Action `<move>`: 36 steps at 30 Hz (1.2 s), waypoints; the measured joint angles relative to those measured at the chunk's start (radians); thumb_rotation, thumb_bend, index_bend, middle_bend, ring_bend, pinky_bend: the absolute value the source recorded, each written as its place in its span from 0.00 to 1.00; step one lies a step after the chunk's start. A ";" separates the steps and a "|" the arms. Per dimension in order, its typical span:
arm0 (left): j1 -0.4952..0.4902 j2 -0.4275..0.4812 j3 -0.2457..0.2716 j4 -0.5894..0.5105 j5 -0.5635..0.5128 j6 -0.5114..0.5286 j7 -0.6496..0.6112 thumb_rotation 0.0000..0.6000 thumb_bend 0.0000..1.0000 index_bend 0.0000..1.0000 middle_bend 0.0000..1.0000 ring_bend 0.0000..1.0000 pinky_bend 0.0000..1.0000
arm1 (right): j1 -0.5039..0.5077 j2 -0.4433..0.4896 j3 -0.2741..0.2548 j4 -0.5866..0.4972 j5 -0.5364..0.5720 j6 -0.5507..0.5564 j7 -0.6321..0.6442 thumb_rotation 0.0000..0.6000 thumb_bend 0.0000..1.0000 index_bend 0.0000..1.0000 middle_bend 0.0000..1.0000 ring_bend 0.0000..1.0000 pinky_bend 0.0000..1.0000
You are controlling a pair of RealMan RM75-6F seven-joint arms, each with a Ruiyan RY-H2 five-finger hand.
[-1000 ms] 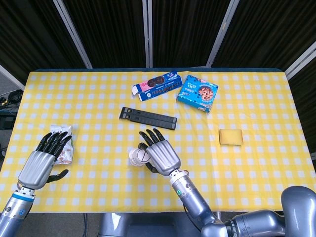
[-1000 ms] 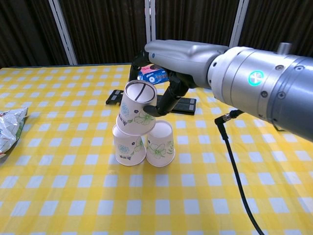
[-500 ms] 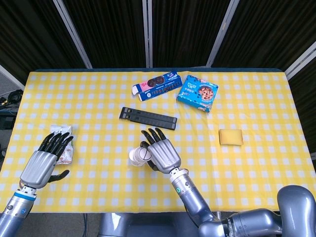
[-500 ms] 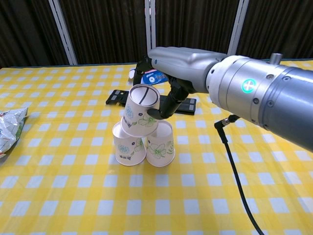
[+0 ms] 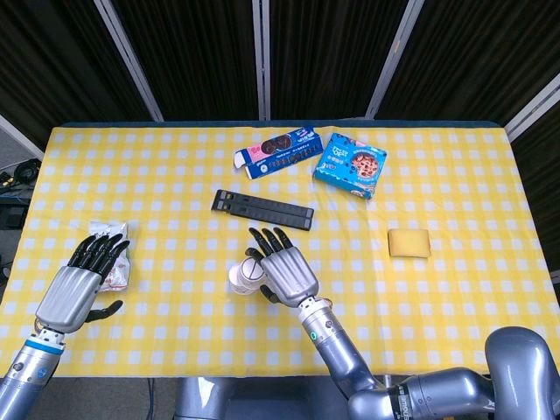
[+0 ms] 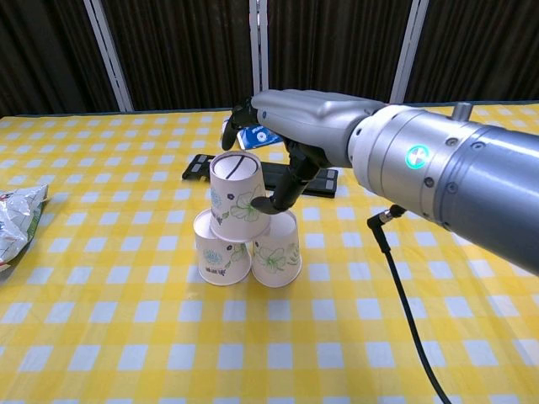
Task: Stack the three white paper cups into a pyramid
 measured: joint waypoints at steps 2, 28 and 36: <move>0.001 -0.001 -0.002 0.000 -0.001 -0.001 0.002 1.00 0.20 0.00 0.00 0.00 0.00 | 0.002 0.001 -0.001 -0.004 0.006 0.002 -0.002 1.00 0.20 0.19 0.00 0.00 0.02; 0.018 -0.028 -0.020 0.025 -0.015 0.007 0.030 1.00 0.19 0.00 0.00 0.00 0.00 | -0.271 0.388 -0.224 -0.098 -0.323 0.209 0.247 1.00 0.17 0.01 0.00 0.00 0.00; 0.040 -0.070 -0.012 0.064 0.011 0.041 0.053 1.00 0.19 0.00 0.00 0.00 0.00 | -0.460 0.457 -0.358 0.143 -0.461 0.263 0.618 1.00 0.17 0.00 0.00 0.00 0.00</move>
